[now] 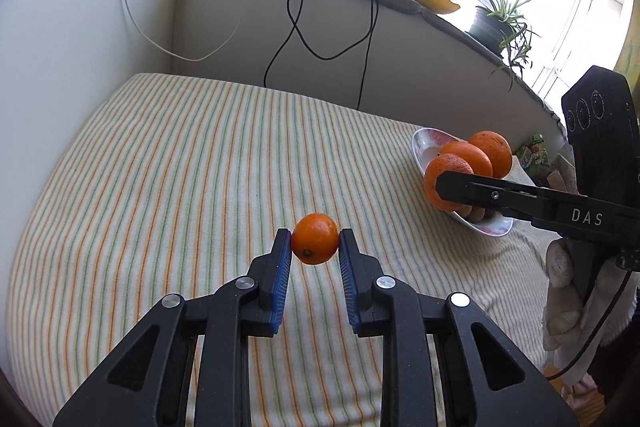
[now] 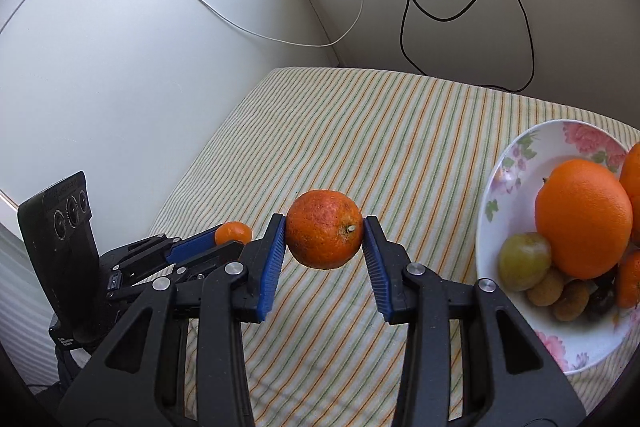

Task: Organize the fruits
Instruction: 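Carry the small tangerine with the left gripper while the right carries the reddish orange to the plate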

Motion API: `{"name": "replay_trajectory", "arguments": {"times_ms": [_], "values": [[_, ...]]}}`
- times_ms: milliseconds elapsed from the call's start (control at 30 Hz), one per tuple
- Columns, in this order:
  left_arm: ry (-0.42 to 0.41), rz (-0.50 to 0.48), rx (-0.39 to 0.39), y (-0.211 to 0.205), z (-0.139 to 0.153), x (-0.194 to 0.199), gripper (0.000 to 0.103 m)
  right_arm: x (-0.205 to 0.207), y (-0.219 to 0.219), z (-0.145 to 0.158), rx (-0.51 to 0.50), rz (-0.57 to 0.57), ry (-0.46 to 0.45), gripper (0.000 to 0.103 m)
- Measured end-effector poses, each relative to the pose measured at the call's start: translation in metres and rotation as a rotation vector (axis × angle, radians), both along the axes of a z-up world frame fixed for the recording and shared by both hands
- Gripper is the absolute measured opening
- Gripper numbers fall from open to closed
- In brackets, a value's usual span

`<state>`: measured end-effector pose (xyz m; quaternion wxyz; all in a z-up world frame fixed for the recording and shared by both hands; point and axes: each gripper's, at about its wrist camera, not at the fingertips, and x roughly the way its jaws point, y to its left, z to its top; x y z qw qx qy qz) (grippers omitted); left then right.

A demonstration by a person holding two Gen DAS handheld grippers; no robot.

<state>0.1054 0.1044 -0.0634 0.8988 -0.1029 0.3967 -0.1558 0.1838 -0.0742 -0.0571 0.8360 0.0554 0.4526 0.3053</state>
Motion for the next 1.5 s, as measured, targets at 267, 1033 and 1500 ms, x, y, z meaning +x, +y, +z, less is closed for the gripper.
{"name": "replay_trajectory", "arguments": {"times_ms": [267, 1033, 1500], "values": [[-0.022, -0.050, -0.004, -0.030, 0.013, 0.010, 0.022, -0.025, -0.053, 0.013, -0.021, -0.081, -0.054, 0.041], [-0.005, -0.157, 0.002, -0.108, 0.014, 0.074, 0.022, -0.040, -0.136, 0.009, -0.077, -0.207, -0.093, 0.041], [0.020, -0.182, 0.008, -0.131, 0.006, 0.106, 0.022, -0.034, -0.144, -0.003, -0.085, -0.228, -0.069, 0.041]]}}
